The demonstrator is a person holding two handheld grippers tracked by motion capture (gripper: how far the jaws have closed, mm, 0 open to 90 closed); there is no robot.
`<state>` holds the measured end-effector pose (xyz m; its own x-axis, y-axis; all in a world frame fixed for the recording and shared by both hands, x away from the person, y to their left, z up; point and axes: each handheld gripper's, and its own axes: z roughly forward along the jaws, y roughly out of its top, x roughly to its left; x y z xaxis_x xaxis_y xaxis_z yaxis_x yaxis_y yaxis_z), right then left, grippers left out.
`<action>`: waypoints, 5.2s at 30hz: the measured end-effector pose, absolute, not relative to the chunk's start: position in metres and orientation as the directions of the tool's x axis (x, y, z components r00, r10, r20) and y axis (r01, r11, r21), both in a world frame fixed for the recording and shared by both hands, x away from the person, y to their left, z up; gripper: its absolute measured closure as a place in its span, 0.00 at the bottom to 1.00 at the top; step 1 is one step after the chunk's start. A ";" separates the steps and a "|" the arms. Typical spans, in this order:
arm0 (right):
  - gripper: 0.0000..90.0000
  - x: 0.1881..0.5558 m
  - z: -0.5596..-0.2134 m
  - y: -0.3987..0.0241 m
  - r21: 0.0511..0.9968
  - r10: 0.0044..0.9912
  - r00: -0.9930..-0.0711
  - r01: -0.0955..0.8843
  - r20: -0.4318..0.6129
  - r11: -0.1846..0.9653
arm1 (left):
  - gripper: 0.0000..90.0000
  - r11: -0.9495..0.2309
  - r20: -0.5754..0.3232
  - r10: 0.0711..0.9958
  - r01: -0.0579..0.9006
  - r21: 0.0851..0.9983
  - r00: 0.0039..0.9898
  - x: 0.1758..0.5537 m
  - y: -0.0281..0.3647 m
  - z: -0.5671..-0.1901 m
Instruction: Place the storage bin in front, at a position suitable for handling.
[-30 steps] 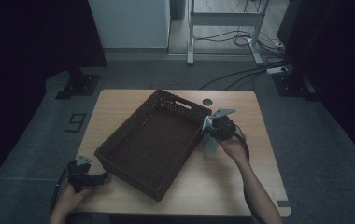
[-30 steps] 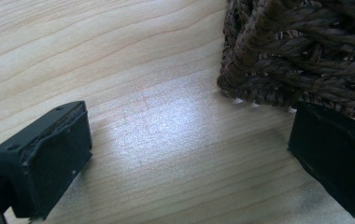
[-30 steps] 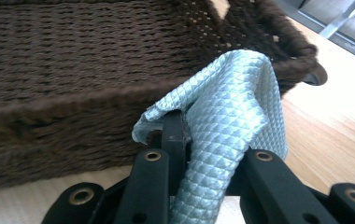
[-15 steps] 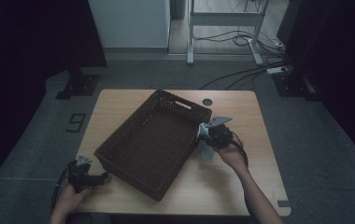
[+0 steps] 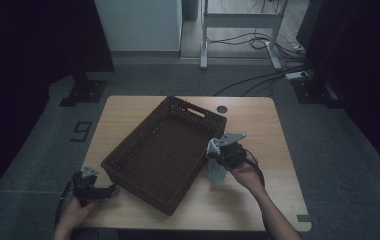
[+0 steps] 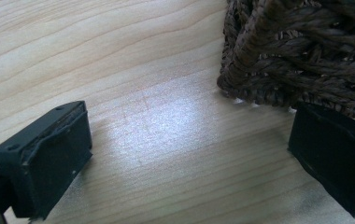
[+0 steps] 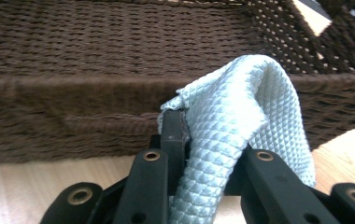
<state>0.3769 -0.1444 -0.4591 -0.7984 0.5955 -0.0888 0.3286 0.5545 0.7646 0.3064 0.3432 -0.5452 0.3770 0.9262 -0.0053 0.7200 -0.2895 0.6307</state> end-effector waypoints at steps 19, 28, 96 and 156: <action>0.85 0.337 -0.460 -0.123 0.770 0.508 -0.858 0.269 -0.082 0.579 | 0.00 -0.286 -0.006 0.928 0.721 0.631 0.374 0.306 0.343 -0.545; 0.85 0.319 -0.461 -0.112 0.766 0.467 -0.880 0.244 -0.083 0.595 | 0.00 -0.284 -0.007 0.928 0.722 0.631 0.372 0.306 0.343 -0.545; 0.87 0.270 -0.492 -0.059 0.688 0.267 -0.963 0.163 -0.046 0.707 | 0.00 -0.284 -0.007 0.928 0.721 0.632 0.372 0.306 0.342 -0.545; 0.86 0.390 -0.496 -0.132 0.678 0.593 -0.800 0.389 -0.086 0.623 | 0.00 -0.285 -0.007 0.927 0.716 0.637 0.375 0.306 0.343 -0.546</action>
<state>0.3896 -0.1323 -0.4960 -0.8004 0.5932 -0.0864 0.3889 0.6234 0.6784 0.3059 0.3428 -0.5458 0.3751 0.9270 -0.0066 0.7160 -0.2852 0.6371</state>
